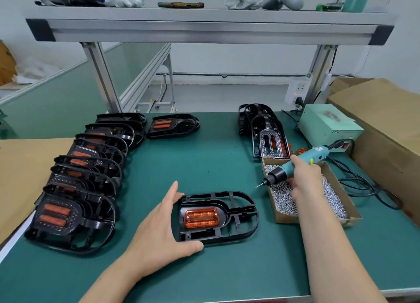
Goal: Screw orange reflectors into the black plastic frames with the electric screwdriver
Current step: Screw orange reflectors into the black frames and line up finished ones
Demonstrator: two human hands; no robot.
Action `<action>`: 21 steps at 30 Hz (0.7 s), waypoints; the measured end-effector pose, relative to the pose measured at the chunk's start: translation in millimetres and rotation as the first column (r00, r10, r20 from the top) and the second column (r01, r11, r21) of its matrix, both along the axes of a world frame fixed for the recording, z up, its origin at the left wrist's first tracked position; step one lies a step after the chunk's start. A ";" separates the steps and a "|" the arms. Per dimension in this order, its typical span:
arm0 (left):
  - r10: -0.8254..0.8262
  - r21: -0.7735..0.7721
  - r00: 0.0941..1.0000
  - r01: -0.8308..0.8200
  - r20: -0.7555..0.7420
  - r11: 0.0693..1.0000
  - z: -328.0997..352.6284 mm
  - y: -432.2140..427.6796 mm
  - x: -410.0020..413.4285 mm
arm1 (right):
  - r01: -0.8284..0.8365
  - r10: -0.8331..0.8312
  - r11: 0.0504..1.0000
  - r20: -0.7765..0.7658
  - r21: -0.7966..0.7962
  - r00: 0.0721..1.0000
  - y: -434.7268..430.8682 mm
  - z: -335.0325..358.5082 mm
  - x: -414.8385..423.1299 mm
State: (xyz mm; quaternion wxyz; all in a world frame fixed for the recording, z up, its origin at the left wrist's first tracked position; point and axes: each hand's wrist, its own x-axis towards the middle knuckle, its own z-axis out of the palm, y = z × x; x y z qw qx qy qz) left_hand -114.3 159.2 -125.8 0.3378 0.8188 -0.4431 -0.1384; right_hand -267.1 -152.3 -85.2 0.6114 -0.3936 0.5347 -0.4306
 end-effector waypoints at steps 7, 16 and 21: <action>0.033 -0.083 0.999 -0.035 -0.027 0.996 3.4 1.4 -3.8 | 0.049 -0.099 0.974 -0.217 -0.223 0.971 9.0 -4.6 5.4; 0.108 -0.284 0.976 -0.159 -0.188 0.946 6.5 6.5 -4.3 | -0.006 -0.160 0.903 -0.347 -0.430 0.924 14.6 -13.0 6.9; 0.147 -0.352 0.958 -0.230 -0.246 0.907 3.5 4.6 0.1 | -0.044 -0.164 0.862 -0.360 -0.506 0.919 21.7 -8.8 7.3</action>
